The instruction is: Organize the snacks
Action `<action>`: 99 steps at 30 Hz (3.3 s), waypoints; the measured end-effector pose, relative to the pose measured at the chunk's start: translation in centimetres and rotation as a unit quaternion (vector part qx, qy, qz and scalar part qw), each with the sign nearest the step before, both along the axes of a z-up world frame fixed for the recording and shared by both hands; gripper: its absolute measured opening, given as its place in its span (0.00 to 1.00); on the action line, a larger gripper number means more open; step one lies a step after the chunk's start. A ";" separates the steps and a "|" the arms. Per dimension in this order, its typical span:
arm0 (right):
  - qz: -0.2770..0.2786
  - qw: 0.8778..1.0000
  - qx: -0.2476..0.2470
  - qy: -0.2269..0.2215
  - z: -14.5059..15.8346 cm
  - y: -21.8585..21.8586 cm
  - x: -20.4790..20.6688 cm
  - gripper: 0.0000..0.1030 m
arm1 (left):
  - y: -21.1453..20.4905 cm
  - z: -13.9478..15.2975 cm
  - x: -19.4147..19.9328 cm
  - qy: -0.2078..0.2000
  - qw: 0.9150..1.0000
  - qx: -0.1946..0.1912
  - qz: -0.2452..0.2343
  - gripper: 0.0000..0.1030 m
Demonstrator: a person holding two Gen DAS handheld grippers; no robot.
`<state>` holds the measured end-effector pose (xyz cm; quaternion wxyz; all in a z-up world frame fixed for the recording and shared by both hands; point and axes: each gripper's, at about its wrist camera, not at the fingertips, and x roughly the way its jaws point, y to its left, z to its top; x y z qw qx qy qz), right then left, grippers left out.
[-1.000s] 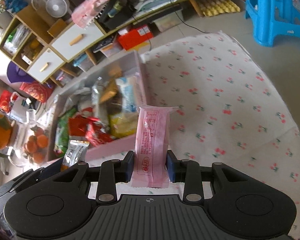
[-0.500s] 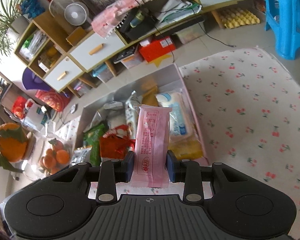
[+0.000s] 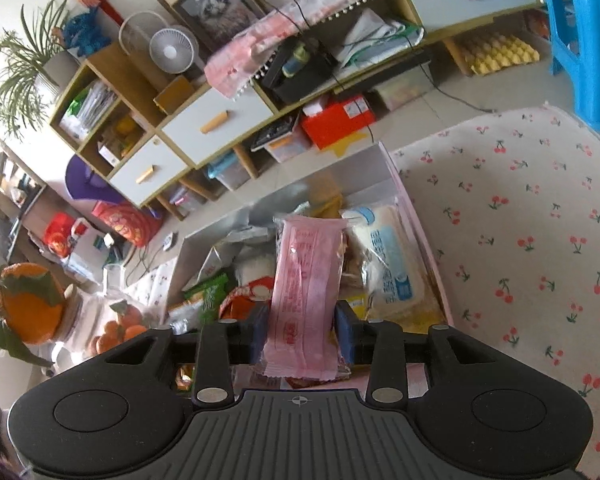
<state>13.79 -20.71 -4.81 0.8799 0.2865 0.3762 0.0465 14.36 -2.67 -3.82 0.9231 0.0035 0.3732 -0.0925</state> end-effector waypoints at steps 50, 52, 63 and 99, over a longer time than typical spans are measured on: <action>0.068 0.964 -0.252 0.057 5.5 6.3 -13.8 0.90 | 3.2 4.5 -14.0 0.070 0.994 0.074 0.042 1.00; 0.070 0.963 -0.254 0.059 5.4 6.2 -13.8 0.90 | 3.1 4.6 -14.0 0.068 0.994 0.077 0.041 1.00; 0.066 0.964 -0.250 0.057 5.5 5.9 -13.9 0.90 | 2.4 4.6 -14.2 0.064 0.994 0.083 0.034 1.00; 0.066 0.965 -0.248 0.056 5.6 5.8 -14.0 0.90 | 2.2 4.2 -14.2 0.075 0.993 0.084 0.033 1.00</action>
